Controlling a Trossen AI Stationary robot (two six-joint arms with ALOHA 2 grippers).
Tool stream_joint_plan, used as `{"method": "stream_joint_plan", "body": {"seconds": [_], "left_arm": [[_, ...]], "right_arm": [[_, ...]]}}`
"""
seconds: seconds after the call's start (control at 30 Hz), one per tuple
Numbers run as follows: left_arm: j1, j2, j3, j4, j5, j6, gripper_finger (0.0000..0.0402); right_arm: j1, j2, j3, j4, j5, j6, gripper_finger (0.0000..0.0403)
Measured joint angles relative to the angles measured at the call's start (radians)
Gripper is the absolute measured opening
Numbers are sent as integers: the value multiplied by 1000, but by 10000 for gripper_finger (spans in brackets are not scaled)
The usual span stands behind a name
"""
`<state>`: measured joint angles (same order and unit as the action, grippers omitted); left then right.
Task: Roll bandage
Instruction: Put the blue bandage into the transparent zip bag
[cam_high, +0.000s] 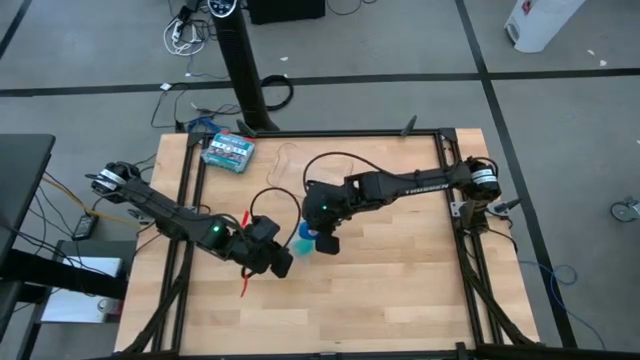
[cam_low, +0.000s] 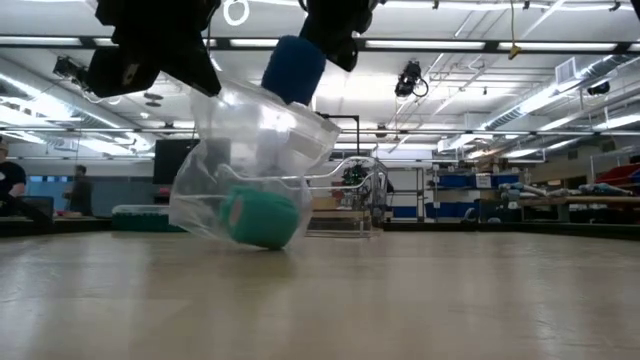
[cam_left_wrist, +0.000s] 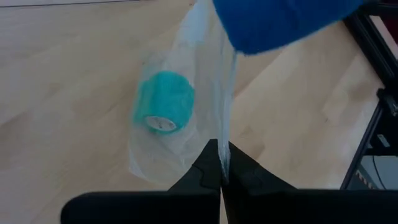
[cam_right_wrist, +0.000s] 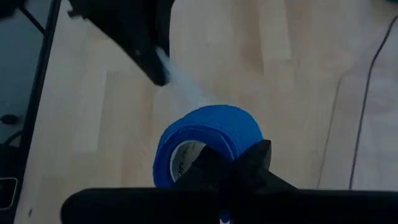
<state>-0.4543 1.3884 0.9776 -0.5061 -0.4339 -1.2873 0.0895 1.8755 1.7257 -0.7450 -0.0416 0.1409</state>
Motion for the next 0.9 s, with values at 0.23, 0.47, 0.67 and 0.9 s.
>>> {"method": "stream_joint_plan", "body": {"seconds": [0.23, 0.47, 0.67, 0.9], "left_arm": [[8, 0, 0, 16, 0, -3, 3], [9, 0, 0, 23, -3, -3, 3], [10, 0, 0, 24, -13, -17, 3], [10, 0, 0, 50, -34, -28, 3]], "right_arm": [[8, 1, -30, 24, -5, -12, 1], [7, 3, -31, 37, -12, -47, 1], [10, 4, -31, 36, -48, -41, 1], [18, 4, -31, 36, -53, -36, 1]]}}
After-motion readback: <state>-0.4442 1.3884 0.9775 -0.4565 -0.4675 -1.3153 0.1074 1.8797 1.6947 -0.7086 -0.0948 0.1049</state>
